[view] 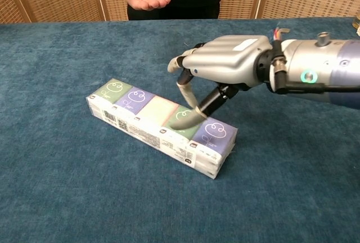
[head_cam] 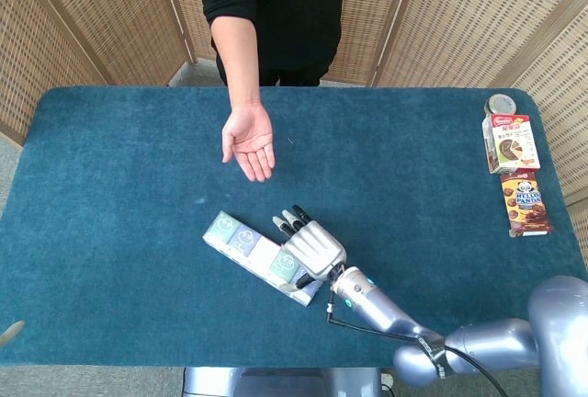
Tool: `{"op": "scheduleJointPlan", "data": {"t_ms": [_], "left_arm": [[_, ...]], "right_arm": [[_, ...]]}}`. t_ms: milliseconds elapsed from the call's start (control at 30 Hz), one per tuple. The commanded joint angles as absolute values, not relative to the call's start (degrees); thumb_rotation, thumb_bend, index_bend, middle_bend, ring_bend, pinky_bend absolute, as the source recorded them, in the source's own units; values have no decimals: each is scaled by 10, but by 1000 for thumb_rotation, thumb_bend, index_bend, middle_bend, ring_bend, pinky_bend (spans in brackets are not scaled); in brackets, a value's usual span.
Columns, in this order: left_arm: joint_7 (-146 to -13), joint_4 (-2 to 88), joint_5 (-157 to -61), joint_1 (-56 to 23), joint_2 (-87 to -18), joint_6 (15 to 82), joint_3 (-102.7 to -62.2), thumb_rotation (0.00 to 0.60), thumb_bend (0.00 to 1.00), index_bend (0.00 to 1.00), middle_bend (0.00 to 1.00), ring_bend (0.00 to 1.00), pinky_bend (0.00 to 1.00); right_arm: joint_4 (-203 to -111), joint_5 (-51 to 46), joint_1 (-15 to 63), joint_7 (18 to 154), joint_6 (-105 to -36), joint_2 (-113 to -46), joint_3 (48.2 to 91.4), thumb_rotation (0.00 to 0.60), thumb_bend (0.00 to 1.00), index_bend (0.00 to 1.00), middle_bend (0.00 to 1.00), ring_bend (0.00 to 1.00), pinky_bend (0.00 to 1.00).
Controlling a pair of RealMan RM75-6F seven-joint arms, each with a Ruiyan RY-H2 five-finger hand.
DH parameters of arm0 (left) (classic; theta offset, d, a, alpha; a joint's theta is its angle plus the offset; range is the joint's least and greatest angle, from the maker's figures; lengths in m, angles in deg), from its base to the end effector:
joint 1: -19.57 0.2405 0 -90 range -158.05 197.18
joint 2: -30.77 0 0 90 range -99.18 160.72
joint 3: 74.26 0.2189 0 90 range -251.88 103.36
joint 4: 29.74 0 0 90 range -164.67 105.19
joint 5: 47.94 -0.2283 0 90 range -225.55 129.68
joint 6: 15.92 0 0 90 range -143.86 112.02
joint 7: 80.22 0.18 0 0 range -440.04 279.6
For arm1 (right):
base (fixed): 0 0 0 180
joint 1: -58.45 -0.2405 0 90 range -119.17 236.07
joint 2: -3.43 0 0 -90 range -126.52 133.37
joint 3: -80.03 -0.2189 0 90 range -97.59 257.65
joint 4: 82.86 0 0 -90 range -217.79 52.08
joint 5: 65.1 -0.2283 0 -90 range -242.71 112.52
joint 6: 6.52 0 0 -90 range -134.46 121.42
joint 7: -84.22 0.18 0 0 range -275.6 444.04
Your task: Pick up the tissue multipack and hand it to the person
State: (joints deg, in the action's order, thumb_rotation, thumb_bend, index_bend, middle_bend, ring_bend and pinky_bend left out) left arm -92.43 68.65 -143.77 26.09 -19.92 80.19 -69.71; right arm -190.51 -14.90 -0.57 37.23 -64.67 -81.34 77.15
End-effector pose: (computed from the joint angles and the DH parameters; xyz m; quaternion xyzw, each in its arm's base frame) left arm -0.2863 0.1296 0.1800 -0.5740 -0.4258 -0.4040 0.5709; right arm -0.0102 -0.2779 -0.0700 0.8648 -0.2268 0.3029 0.3299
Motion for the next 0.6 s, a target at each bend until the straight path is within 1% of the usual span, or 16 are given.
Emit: {"op": "scheduleJointPlan", "data": {"t_ms": [33, 133, 233, 400, 567, 600], "left_arm": [[-920, 688, -1439, 261, -200, 802, -696, 600, 143, 0, 0, 0, 87], [-917, 689, -1440, 262, -201, 803, -696, 600, 143, 0, 0, 0, 87], [-915, 690, -1441, 262, -202, 803, -696, 600, 142, 0, 0, 0, 87], [-914, 689, -1441, 262, -202, 803, -695, 600, 143, 0, 0, 0, 87], [-919, 688, -1439, 262, -202, 805, -697, 600, 143, 0, 0, 0, 87], [-920, 688, -1439, 262, -202, 805, -697, 600, 143, 0, 0, 0, 87]], "right_arm": [[-1947, -119, 9, 388, -664, -797, 774, 1, 7, 173, 0, 0, 0], [-1965, -105, 15, 386, -671, -799, 780, 2, 13, 98, 0, 0, 0], [-1965, -101, 19, 364, -690, -814, 787, 3, 14, 43, 0, 0, 0], [-1937, -94, 27, 329, -724, -859, 791, 9, 11, 5, 0, 0, 0], [-1899, -107, 33, 299, -748, -904, 786, 15, 11, 0, 0, 0, 0], [-1892, -107, 33, 294, -751, -910, 785, 28, 16, 0, 0, 0, 0]]}}
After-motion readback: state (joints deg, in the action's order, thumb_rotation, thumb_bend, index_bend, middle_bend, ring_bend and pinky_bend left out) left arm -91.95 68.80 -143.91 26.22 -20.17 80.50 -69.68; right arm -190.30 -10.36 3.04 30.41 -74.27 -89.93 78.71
